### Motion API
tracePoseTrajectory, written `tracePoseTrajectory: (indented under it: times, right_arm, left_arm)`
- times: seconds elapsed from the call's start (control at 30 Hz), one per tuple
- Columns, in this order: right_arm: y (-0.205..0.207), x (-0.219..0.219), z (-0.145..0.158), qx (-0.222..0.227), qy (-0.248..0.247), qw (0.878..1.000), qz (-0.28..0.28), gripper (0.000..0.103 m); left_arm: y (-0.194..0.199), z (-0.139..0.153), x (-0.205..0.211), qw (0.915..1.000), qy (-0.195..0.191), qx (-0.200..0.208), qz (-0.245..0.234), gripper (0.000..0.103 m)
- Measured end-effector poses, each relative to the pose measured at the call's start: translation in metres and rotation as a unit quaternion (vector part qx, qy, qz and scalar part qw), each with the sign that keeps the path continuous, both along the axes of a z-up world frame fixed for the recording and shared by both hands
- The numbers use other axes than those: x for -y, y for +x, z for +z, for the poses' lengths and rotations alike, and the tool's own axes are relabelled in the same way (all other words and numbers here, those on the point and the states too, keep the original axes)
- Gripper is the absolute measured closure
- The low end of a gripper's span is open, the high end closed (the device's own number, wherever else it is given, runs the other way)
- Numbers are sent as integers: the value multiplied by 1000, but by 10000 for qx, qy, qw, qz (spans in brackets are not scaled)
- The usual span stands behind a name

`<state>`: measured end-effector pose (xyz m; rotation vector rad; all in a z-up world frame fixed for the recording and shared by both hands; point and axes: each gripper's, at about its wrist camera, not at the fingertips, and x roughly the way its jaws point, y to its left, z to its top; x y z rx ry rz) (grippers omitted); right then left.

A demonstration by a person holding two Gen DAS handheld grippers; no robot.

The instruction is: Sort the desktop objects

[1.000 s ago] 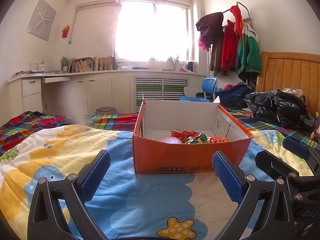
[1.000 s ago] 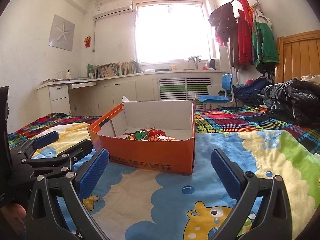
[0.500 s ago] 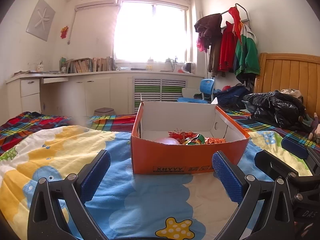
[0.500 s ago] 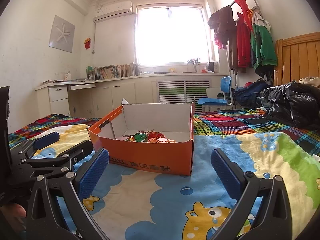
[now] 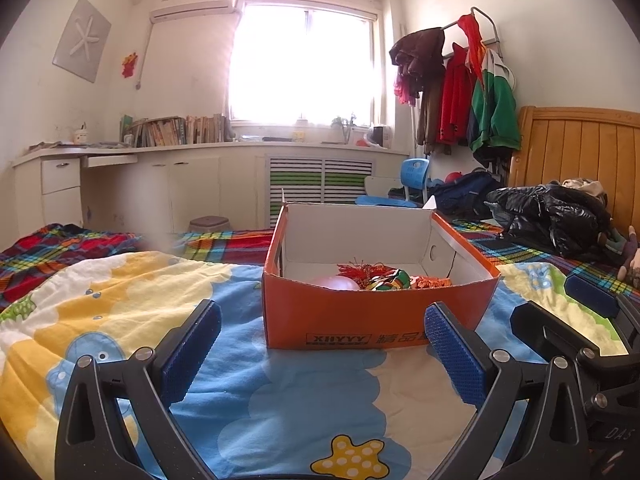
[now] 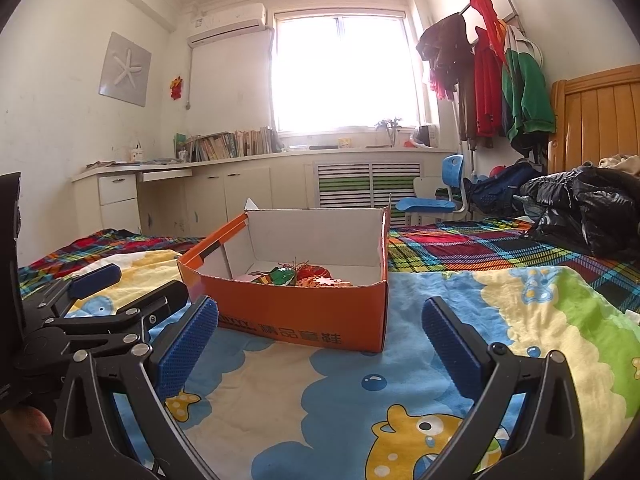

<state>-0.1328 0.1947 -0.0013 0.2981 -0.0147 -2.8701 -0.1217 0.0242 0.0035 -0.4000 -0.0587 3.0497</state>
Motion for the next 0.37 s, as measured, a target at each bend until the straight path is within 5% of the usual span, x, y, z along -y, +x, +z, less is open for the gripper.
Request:
tracePoseTrajectory:
  times: [0.37]
  right_arm:
    - [3,3,2,-49,21,10000,33,0]
  left_arm:
    - [2,0,1,10000,36,-21,-36,1]
